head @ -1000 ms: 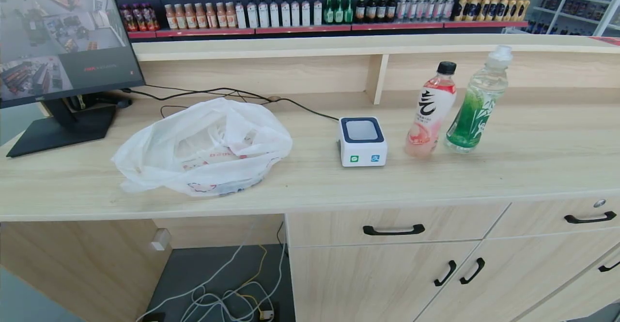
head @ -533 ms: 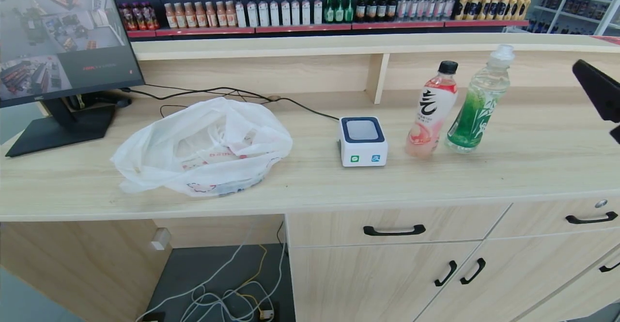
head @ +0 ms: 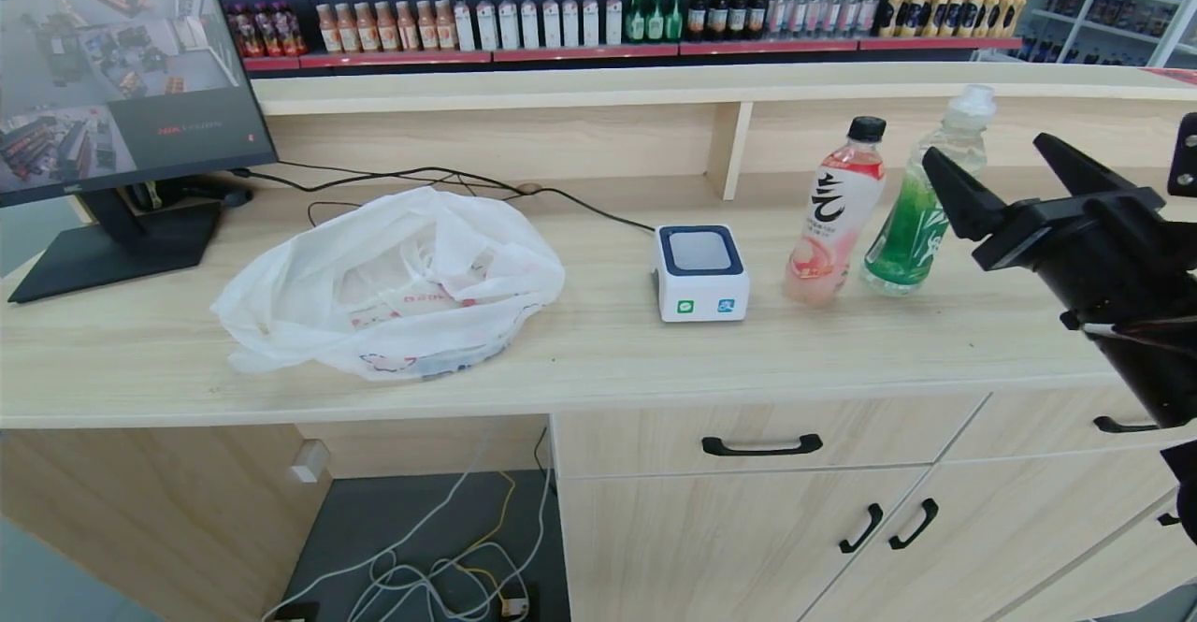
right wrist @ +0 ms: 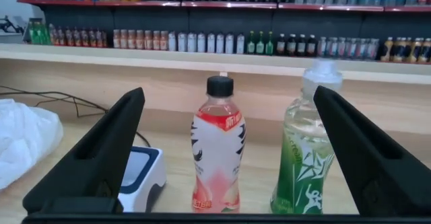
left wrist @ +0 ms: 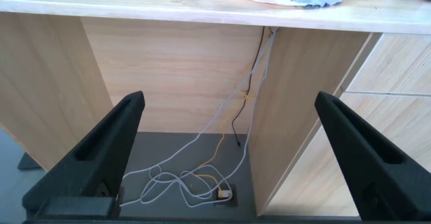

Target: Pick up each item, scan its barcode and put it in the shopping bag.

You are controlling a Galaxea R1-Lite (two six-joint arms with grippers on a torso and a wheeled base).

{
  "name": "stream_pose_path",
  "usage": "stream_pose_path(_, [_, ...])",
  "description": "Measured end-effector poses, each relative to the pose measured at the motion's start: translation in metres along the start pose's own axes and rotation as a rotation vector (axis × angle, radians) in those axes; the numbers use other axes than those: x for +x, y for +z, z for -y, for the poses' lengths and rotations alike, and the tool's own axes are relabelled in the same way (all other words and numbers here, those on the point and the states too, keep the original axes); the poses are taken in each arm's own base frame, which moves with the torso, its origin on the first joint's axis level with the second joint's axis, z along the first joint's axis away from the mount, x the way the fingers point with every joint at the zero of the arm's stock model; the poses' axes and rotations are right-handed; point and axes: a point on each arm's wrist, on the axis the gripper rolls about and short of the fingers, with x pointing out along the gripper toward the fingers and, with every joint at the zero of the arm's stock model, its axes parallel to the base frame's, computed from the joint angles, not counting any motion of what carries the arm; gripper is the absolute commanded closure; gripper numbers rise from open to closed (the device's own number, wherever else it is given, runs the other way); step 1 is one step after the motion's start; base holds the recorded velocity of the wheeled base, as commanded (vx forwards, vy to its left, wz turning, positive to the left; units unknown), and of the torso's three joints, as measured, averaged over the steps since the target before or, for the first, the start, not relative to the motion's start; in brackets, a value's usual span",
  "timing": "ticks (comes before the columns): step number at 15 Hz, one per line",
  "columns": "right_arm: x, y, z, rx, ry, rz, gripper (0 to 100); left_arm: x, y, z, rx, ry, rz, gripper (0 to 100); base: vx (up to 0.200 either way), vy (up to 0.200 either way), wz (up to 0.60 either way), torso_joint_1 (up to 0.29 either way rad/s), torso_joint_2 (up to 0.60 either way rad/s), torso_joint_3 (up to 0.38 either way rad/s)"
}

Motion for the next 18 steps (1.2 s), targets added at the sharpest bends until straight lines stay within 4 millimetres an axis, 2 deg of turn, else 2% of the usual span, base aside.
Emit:
stream_pose_path(6, [0.018, -0.045, -0.007, 0.018, 0.019, -0.103, 0, 0.000, 0.000, 0.000, 0.000, 0.000, 0.000, 0, 0.000, 0.000, 0.00, 0.000, 0.00, 0.000])
stream_pose_path(18, [0.035, -0.095, -0.010, 0.046, 0.024, -0.195, 0, 0.000, 0.000, 0.000, 0.000, 0.000, 0.000, 0, 0.000, 0.000, 0.00, 0.000, 0.00, 0.000])
